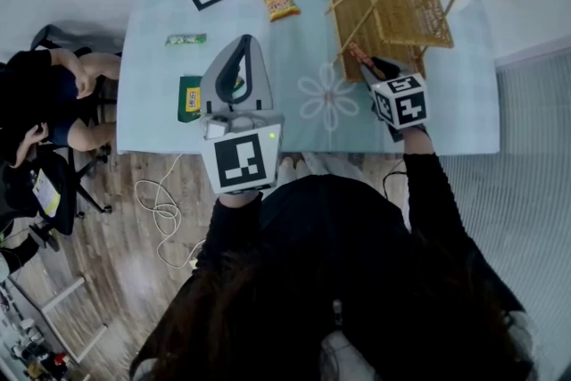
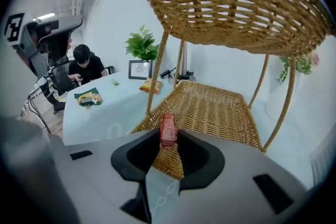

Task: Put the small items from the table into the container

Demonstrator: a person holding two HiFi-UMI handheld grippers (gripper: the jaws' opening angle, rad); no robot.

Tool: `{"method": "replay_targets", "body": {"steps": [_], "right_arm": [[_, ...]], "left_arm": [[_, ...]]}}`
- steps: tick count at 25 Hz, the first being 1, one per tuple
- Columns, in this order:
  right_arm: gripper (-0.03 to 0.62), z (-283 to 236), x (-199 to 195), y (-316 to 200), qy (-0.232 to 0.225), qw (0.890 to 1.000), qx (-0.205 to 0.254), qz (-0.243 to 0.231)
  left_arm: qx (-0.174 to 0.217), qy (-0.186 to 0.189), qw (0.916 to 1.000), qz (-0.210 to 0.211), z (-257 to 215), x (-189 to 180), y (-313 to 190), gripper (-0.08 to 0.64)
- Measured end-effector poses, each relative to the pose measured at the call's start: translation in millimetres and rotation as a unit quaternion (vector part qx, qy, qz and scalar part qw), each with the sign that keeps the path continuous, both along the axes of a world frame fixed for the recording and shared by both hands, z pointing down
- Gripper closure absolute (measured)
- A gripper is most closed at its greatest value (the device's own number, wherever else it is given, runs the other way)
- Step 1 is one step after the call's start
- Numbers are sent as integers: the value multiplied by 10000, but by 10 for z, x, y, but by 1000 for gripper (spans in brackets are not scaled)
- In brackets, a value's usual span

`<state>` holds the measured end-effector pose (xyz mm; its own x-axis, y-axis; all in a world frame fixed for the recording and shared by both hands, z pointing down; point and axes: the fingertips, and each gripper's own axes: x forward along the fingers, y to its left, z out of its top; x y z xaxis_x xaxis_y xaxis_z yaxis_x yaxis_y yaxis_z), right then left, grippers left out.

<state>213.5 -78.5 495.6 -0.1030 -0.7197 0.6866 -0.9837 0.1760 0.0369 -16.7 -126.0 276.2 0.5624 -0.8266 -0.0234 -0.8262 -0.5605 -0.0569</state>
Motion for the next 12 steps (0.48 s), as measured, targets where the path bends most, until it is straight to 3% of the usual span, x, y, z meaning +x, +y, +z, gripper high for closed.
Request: {"method": "replay_targets", "body": {"steps": [12], "right_arm": [[476,-237,-204,28,-137,9991,376,-133]], "left_arm": [[22,10,10000,5,-4,15,50,558]]}}
